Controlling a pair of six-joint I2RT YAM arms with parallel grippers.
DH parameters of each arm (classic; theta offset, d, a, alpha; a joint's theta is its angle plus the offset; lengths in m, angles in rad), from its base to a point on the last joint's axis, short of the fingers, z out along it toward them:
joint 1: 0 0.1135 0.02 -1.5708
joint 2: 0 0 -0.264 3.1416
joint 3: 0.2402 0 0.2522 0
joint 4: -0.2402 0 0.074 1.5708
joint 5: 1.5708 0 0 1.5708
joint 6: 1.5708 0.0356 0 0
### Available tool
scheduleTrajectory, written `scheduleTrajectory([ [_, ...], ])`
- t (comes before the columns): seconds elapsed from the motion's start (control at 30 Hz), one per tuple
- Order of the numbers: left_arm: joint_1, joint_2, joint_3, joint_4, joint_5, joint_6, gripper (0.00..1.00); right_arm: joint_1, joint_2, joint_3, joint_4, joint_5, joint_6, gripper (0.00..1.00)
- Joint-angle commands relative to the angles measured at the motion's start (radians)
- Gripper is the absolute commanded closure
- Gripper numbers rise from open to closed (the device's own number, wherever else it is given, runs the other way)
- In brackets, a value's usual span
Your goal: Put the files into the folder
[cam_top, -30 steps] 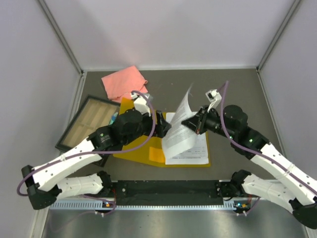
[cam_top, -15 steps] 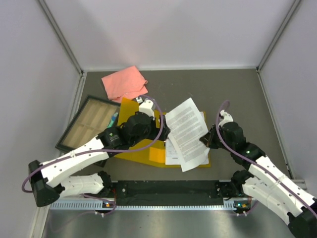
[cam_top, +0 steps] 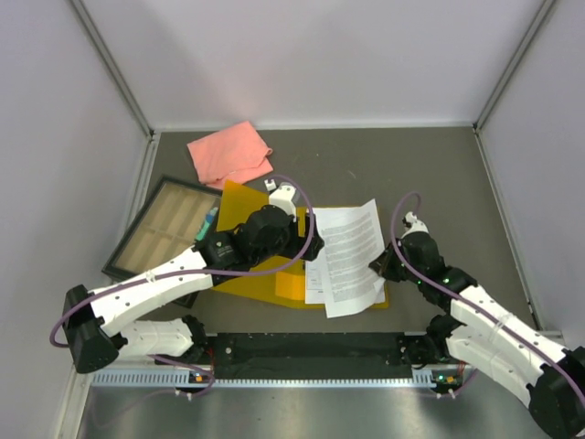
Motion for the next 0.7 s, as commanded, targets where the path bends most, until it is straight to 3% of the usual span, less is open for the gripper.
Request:
scheduleTrajectory([
  [0.0,0.002,0.012,-0.008,0.065,0.012,-0.010,0.14,-0.004,0.023,0.009,0.114,0.039,0.062,1.00],
  [0.67,0.002,0.023,-0.022,0.083,0.029,-0.005,0.14,-0.002,0.109,-0.009,0.236,0.024,0.174,1.00],
])
